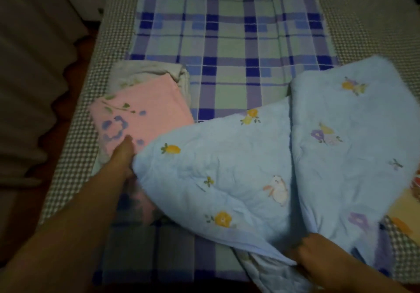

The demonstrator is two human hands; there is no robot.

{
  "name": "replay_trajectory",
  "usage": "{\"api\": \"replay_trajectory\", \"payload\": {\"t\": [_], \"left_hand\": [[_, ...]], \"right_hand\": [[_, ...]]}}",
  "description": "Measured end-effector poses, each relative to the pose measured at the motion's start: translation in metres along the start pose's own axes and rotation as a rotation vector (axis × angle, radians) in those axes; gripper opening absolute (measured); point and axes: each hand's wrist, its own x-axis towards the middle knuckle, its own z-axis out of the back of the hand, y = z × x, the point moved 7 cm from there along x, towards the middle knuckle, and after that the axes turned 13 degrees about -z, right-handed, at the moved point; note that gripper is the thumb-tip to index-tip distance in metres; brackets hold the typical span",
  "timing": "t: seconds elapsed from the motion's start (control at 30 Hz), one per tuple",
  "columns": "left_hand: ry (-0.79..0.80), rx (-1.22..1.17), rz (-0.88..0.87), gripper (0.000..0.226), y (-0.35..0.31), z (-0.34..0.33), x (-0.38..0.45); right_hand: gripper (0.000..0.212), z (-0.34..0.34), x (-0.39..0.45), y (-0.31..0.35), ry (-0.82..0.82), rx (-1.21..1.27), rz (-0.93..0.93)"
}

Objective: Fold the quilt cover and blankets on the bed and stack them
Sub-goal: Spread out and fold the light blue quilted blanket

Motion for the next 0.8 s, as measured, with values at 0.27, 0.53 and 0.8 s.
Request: {"api": "replay_trajectory", "payload": {"t": [0.27, 0.53, 0.8], "left_hand": [[-0.286, 0.454, -0.236, 0.063, 0.036, -0.015, -0.056], [-0.094, 0.212, 0.080, 0.060, 0.118, -0.020, -0.146], [0.637, -0.098, 0.384, 0.032, 0.193, -0.162, -0.348]], "right_hand": [[0.019, 0.016, -0.007, 0.003, -0.076, -0.054, 0.012], [0.028, 0.033, -0.005, 0.020, 0.059, 0.127, -0.088], [0.060, 0.051, -0.010, 0.043, 0.333, 0.329, -0.028]]}}
